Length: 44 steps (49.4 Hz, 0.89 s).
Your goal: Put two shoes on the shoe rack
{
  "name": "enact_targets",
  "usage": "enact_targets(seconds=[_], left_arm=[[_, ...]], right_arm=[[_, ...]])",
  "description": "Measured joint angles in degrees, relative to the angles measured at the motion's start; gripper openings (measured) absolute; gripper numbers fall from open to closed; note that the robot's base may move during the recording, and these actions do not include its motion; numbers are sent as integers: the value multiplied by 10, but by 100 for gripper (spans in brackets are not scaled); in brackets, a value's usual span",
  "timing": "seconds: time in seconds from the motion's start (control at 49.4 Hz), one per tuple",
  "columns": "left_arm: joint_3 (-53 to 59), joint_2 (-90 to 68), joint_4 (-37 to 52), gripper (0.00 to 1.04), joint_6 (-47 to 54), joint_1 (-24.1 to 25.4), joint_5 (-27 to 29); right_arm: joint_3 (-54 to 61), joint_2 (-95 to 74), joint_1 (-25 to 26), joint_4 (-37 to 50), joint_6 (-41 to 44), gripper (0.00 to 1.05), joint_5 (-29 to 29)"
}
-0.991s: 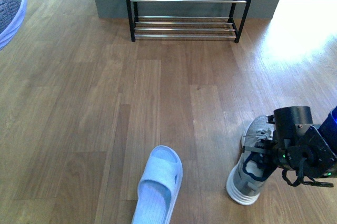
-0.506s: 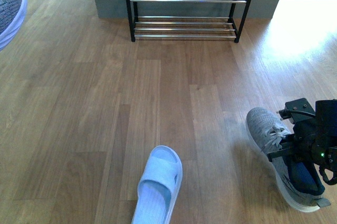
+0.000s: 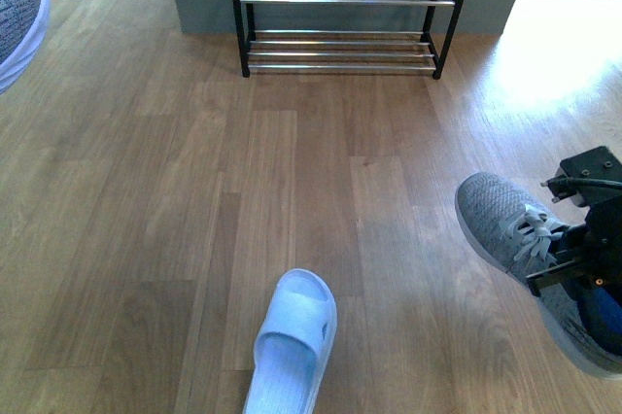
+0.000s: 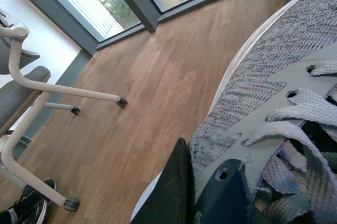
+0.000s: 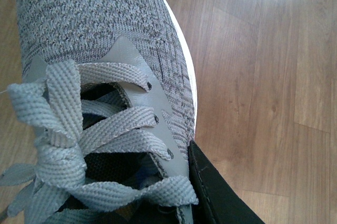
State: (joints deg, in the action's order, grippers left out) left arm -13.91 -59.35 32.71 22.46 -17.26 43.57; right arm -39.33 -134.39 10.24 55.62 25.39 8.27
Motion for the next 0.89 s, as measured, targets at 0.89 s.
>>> enact_targets(seconds=[0.89], left_arm=[[0,0,0,2,0,0,0]], right_arm=[[231,771,40,-270,-76,1,-126]])
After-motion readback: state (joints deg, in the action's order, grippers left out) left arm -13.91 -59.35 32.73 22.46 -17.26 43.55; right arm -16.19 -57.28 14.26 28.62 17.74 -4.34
